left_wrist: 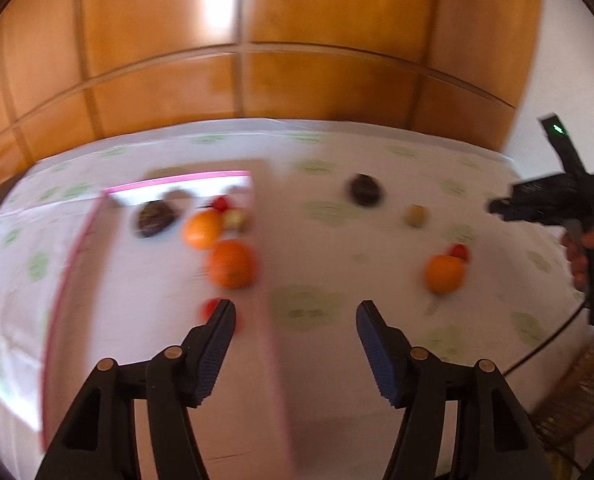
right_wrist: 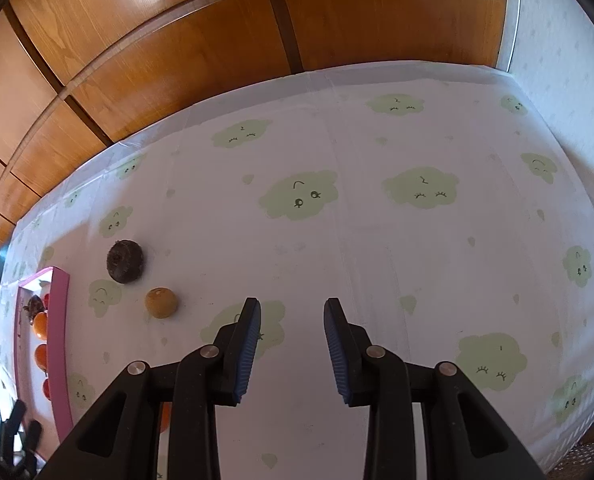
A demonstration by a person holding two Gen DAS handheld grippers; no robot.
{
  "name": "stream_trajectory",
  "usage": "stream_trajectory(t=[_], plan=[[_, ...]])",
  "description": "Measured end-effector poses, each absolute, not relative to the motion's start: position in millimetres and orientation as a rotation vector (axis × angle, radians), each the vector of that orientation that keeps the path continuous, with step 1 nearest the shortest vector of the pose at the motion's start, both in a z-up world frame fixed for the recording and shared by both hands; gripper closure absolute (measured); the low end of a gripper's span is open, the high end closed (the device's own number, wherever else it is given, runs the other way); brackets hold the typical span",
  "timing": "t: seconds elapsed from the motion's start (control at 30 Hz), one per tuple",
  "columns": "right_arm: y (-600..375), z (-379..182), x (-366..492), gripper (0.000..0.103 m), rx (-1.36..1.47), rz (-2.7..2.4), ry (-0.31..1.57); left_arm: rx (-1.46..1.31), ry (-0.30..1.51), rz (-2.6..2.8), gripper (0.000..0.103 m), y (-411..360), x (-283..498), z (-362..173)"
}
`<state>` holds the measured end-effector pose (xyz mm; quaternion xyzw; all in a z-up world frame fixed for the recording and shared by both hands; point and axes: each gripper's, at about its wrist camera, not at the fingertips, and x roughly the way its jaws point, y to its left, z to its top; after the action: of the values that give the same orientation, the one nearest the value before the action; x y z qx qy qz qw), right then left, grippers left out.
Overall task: Organize fruits
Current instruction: 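Withdraw the right tool from the tray while the left tool approaches another orange, then grasp the orange with the left tool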
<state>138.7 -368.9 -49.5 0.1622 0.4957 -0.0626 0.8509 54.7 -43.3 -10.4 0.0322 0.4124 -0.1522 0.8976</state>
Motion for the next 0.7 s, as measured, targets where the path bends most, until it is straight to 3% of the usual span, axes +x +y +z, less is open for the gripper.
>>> stream_trajectory(t=[0.57, 0.63, 0.67, 0.7], plan=[[-371, -47, 140, 0.07, 0.366, -0.102, 1.032, 0.147, 0.986, -0.611, 0.035, -170, 99, -49], [-370, -47, 140, 0.07, 0.364, -0.097, 1.034, 0.137, 1.01, -0.599, 0.043, -174, 107, -58], [-370, -47, 140, 0.07, 0.362, -0.095, 1.034, 0.122, 1.022, -0.608, 0.055, -174, 110, -62], [-369, -47, 141, 0.07, 0.359, -0.093, 1.034, 0.112, 1.027, -0.618, 0.06, -174, 110, -64]])
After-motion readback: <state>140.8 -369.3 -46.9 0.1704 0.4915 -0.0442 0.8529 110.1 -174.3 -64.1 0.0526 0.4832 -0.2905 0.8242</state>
